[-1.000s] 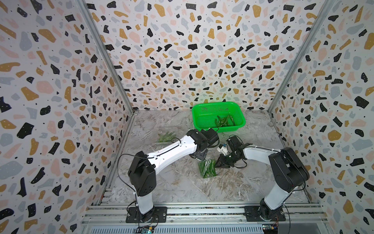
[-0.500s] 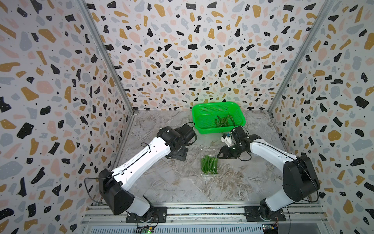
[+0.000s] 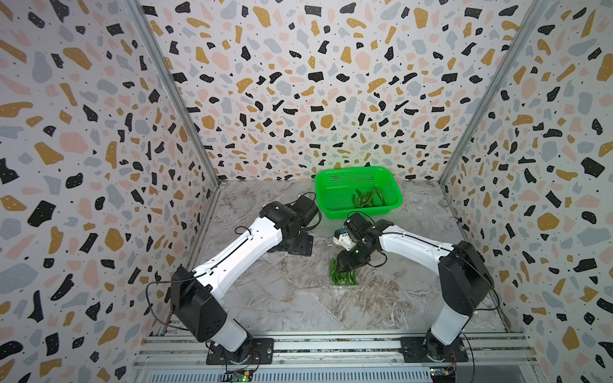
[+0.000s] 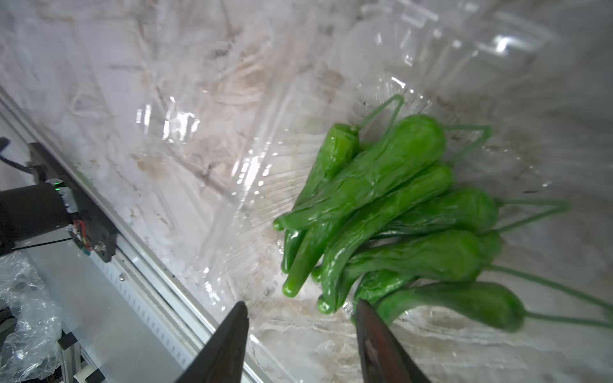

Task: Take small green peppers out of containers
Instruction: Open the packing box at the center of the board, then pick up the green pepper from the packing box.

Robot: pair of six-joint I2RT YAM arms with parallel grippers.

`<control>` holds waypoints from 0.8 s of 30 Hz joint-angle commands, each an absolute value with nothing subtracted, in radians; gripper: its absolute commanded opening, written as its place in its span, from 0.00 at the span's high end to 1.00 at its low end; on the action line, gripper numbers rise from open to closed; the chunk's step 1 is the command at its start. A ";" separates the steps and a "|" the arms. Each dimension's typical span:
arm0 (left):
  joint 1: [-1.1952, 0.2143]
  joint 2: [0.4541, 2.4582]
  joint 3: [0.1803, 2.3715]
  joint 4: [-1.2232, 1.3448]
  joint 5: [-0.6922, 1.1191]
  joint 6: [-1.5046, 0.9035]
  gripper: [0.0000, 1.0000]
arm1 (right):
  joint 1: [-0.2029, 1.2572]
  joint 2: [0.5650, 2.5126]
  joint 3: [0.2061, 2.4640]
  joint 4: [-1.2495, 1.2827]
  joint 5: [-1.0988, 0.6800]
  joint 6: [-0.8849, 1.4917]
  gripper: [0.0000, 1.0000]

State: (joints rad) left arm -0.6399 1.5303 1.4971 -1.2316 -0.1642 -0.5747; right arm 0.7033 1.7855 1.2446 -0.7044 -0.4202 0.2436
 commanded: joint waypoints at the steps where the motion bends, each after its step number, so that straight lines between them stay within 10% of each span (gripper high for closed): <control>1: -0.622 1.482 1.462 -1.206 -0.117 -0.614 0.05 | 0.730 1.811 1.238 -0.700 -0.368 0.220 0.49; 12: -0.605 1.448 1.416 -1.190 -0.097 -0.632 0.05 | 0.761 1.778 1.248 -0.706 -0.298 0.224 0.84; 24: -0.604 1.478 1.419 -1.158 -0.065 -0.627 0.05 | 0.673 1.593 1.335 -0.810 -0.350 0.255 0.89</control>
State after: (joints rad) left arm -0.6106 1.4696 1.4254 -1.1713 -0.0795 -0.6231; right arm 0.7025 1.6421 1.2903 -0.7464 -0.3367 0.2459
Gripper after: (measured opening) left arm 0.955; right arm 0.123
